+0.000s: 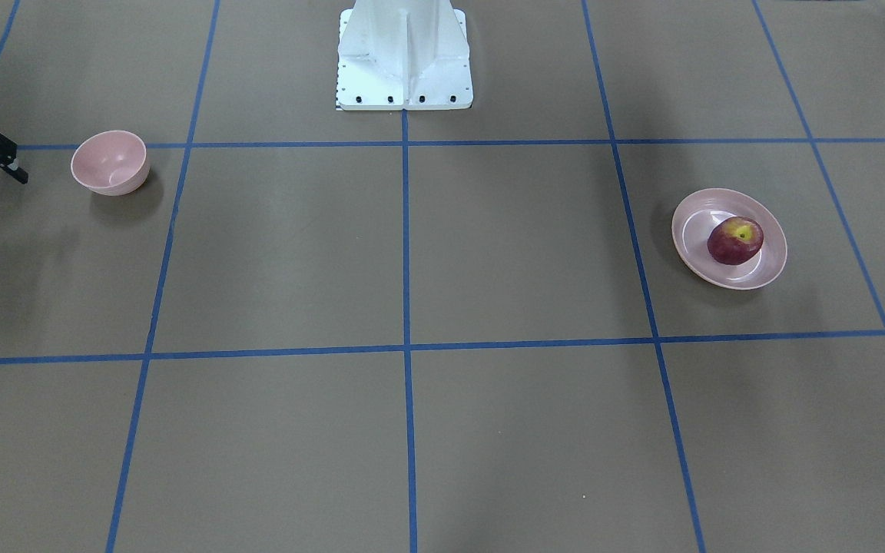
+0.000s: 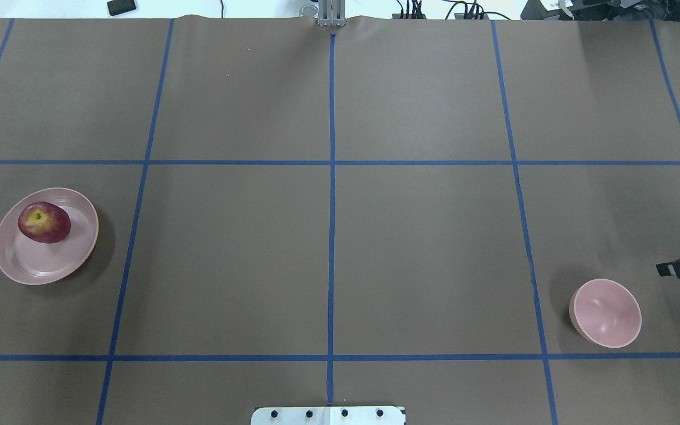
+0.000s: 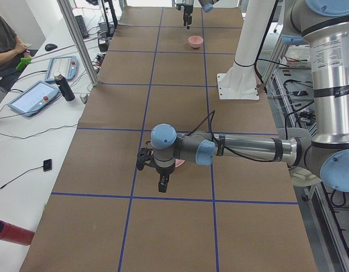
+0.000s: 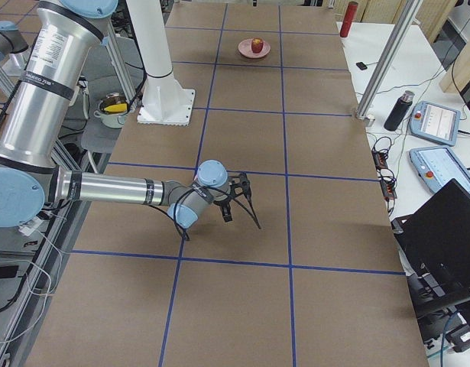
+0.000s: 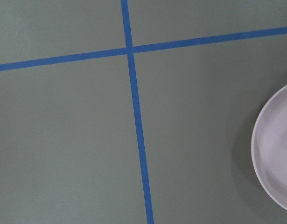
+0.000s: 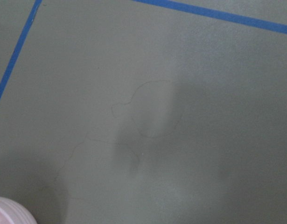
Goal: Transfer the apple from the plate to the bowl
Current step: 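Reach the right gripper down to the rim of the small pink bowl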
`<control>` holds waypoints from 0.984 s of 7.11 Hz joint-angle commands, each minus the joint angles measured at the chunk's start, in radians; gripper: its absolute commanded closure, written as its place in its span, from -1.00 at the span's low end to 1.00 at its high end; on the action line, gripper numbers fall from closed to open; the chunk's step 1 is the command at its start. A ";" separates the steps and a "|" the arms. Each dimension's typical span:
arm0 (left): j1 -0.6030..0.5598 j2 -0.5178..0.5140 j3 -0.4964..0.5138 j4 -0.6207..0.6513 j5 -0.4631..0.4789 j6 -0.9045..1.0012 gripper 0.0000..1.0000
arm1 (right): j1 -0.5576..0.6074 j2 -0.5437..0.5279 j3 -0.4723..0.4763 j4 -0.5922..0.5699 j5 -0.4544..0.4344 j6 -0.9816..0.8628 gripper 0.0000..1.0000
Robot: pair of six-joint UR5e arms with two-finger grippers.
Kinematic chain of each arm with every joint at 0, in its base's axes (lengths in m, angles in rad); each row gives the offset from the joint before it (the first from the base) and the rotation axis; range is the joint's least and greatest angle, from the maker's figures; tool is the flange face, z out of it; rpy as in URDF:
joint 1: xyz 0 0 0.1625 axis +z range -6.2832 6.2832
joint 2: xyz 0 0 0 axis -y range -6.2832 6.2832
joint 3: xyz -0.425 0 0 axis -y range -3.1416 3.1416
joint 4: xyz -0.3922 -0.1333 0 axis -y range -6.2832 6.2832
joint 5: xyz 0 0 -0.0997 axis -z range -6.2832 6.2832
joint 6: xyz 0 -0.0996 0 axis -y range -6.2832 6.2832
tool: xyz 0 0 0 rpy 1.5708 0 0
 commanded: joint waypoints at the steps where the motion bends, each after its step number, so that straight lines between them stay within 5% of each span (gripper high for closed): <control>1: 0.000 -0.002 -0.001 -0.002 0.000 0.001 -0.96 | -0.087 -0.008 0.026 0.007 0.002 0.099 -0.96; 4: 0.000 0.000 -0.001 -0.002 0.000 0.001 -0.96 | -0.201 -0.007 0.018 0.007 -0.050 0.111 -0.96; 6: 0.000 0.000 0.001 0.000 0.000 0.004 -0.96 | -0.236 0.001 0.004 0.006 -0.084 0.111 -0.70; 7: 0.000 0.000 -0.001 0.000 -0.002 0.005 -0.96 | -0.248 0.001 0.004 0.006 -0.083 0.111 -0.06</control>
